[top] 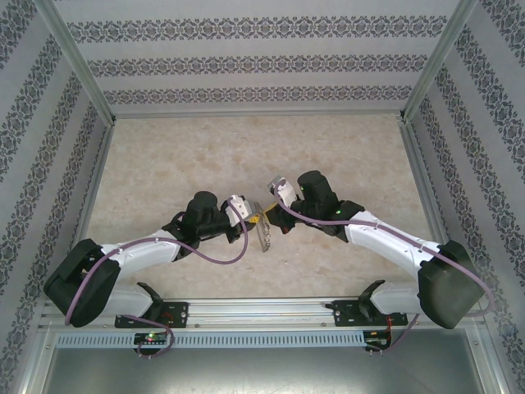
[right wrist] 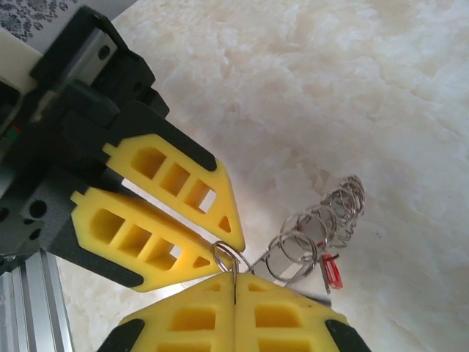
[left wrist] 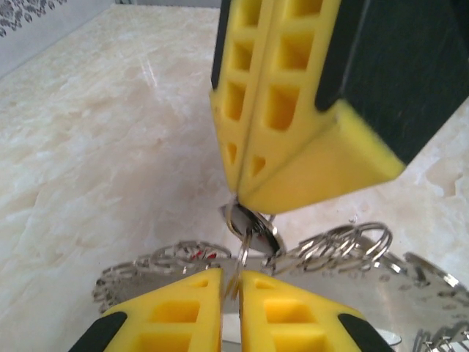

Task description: Put the keys on the keyring

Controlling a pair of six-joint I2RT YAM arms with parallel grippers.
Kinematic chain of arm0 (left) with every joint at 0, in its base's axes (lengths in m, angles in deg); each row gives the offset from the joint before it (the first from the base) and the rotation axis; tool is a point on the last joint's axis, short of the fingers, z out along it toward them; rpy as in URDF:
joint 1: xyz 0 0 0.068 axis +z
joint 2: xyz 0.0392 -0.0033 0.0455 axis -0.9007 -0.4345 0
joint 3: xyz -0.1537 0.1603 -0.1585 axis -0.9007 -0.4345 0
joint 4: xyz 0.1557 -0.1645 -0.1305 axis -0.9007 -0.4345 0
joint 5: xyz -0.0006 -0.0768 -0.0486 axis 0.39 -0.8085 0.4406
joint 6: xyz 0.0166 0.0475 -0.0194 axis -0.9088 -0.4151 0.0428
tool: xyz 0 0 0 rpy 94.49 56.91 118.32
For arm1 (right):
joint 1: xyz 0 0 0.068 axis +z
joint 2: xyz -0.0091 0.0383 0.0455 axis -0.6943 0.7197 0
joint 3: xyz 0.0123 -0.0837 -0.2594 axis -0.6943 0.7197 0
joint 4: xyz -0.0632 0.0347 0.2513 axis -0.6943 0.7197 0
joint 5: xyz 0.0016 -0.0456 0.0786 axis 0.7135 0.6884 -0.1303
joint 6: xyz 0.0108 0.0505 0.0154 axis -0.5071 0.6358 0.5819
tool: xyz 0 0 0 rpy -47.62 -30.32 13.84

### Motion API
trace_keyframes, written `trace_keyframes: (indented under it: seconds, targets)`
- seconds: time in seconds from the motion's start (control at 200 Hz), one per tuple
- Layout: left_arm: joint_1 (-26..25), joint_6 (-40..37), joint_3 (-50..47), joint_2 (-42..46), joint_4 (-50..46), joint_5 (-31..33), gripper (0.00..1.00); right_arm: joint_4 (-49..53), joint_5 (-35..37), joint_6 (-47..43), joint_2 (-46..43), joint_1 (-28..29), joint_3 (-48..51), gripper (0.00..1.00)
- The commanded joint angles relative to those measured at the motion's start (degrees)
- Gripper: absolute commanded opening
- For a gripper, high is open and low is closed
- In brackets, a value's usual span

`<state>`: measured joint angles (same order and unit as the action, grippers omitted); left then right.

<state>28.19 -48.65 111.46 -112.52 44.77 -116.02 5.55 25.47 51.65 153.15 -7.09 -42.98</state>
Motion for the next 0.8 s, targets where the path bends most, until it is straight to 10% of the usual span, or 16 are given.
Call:
trace_keyframes:
  seconds: [0.0, 0.794]
  targets:
    - [-0.44, -1.84, 1.64, -0.23, -3.14, 0.02, 0.15, -0.62, -1.81, -1.51, 0.53, 0.12, -1.94, 0.00]
    - [-0.42, -1.24, 1.57, 0.67, -1.54, -0.34, 0.23, 0.43, 0.73, -2.09, 0.40, 0.60, -2.07, 0.00]
